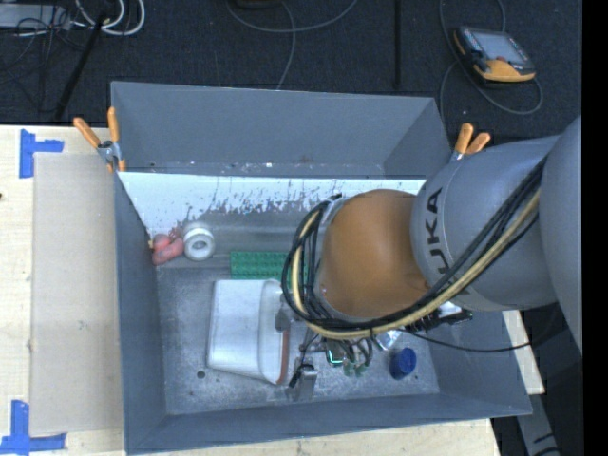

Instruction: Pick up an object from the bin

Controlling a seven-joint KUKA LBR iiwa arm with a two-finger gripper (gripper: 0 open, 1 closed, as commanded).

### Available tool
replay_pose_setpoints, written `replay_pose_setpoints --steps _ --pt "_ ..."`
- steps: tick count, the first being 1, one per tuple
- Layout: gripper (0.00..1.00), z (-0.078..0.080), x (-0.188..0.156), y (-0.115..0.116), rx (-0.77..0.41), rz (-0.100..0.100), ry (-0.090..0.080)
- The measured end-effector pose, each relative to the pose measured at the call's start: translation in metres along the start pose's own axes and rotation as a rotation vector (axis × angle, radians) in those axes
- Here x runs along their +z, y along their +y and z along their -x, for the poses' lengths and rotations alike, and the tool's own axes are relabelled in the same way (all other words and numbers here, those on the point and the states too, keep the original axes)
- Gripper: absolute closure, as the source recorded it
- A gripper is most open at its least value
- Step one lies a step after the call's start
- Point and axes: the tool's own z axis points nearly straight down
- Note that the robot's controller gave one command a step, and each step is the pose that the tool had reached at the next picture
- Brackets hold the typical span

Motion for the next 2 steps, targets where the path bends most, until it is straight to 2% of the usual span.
replay_pose_setpoints --steps 1,2 --pt "0.0 0.065 0.06 -0.008 -0.185 0.0 -0.008" --pt "0.0 0.126 0.07 -0.05 -0.241 0.0 -0.01"
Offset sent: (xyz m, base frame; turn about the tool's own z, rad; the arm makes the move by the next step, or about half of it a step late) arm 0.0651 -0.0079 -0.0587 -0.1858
